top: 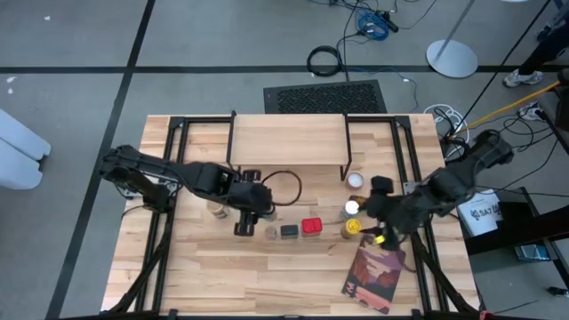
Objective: Shelf spices
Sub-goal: Put the dark yellow spice bottle into the center of the table
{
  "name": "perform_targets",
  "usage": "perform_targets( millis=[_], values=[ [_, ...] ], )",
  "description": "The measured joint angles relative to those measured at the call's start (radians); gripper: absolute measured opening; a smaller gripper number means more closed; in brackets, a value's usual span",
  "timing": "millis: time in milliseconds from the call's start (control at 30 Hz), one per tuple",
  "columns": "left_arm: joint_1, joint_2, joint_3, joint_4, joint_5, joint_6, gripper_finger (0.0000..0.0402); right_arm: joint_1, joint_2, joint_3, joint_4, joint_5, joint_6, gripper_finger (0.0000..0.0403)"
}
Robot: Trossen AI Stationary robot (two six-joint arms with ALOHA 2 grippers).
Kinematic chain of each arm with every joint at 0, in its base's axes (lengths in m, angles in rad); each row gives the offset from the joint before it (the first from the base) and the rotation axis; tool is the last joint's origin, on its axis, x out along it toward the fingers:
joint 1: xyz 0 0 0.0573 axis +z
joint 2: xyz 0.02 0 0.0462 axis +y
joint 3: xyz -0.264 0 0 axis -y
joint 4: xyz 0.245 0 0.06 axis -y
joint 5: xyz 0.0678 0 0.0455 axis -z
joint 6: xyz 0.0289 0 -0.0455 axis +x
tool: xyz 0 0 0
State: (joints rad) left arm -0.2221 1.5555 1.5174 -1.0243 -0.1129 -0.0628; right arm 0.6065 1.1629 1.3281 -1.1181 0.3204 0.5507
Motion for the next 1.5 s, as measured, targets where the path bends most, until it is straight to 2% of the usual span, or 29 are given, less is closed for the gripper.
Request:
perform_targets(
  millis=[267,467,667,933,1100,1333,1500],
  values=[
    [0.0,0.011,0.059,0.158,-0.003,0.094,0.0221,0.073,-0.104,0.0,-0.069,0.076,0.12,0.0274],
    [0.009,0.043,0.061,0.369,-0.006,0.181,0.0221,0.102,-0.12,0.0,-0.09,0.104,0.13,0.0274],
    [0.036,0.084,0.065,0.505,0.001,0.228,0.0221,0.103,-0.121,0.0,-0.091,0.104,0.13,0.0274],
    [0.054,0.201,0.233,0.502,0.01,0.295,0.0221,0.103,-0.118,0.0,-0.081,0.105,0.144,0.0274],
    [0.056,0.293,0.357,0.412,0.033,0.312,0.0221,0.103,-0.087,0.0,-0.034,0.173,0.141,0.0275],
    [0.046,0.366,0.407,0.386,0.034,0.34,0.0221,0.1,0.02,0.0,-0.004,0.24,0.093,0.0309],
    [0.037,0.368,0.421,0.388,0.034,0.34,0.0221,0.09,0.099,0.0,0.004,0.337,0.125,0.0333]
  ],
)
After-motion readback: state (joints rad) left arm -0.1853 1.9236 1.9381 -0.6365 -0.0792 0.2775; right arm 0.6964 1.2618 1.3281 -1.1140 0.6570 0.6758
